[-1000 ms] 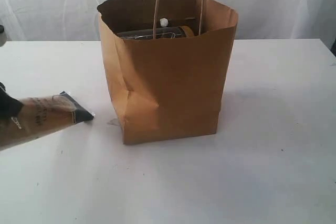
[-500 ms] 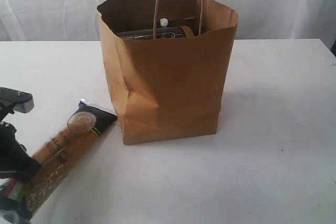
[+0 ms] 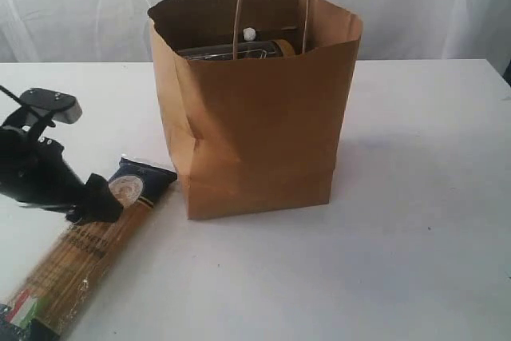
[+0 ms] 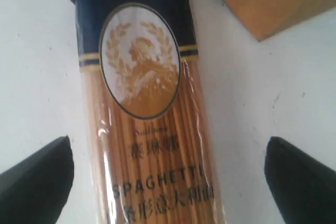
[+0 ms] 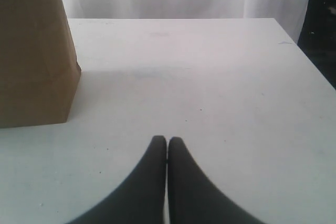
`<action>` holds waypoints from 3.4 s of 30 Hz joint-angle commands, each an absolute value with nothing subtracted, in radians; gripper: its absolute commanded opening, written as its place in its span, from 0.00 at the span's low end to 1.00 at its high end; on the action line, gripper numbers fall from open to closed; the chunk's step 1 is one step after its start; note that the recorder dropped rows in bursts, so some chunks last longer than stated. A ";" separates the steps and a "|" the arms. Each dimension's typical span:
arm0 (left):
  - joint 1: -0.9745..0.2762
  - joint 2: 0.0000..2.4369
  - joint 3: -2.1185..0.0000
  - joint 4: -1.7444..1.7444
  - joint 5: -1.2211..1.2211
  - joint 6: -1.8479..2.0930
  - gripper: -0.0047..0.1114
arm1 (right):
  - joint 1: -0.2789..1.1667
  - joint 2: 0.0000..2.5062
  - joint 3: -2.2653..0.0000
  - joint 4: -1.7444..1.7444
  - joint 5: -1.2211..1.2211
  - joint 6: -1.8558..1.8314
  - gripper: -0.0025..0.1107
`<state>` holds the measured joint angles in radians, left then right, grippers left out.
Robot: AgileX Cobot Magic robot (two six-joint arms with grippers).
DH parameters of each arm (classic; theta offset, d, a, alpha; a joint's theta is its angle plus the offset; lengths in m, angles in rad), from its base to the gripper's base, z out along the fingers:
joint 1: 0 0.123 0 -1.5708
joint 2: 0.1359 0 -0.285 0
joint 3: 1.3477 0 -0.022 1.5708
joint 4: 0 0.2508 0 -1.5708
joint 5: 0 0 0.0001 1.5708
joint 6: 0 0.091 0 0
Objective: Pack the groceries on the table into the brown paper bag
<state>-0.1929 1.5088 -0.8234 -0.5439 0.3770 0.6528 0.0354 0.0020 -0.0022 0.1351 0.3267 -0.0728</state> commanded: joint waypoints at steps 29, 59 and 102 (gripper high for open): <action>-0.267 1.757 -1.114 -0.235 0.585 0.468 0.04 | 0.039 0.000 0.000 0.133 0.317 -0.074 0.02; -0.271 1.248 -1.630 -0.883 0.257 0.535 0.04 | 0.039 0.000 0.000 0.133 0.317 -0.074 0.02; -0.514 1.461 -1.786 -1.744 0.324 1.574 0.04 | 0.039 0.000 0.000 0.133 0.317 -0.074 0.02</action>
<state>-0.5106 1.5206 -1.7372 -1.6816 0.2983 1.5818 0.0354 0.0020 -0.0022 0.1351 0.3267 -0.0728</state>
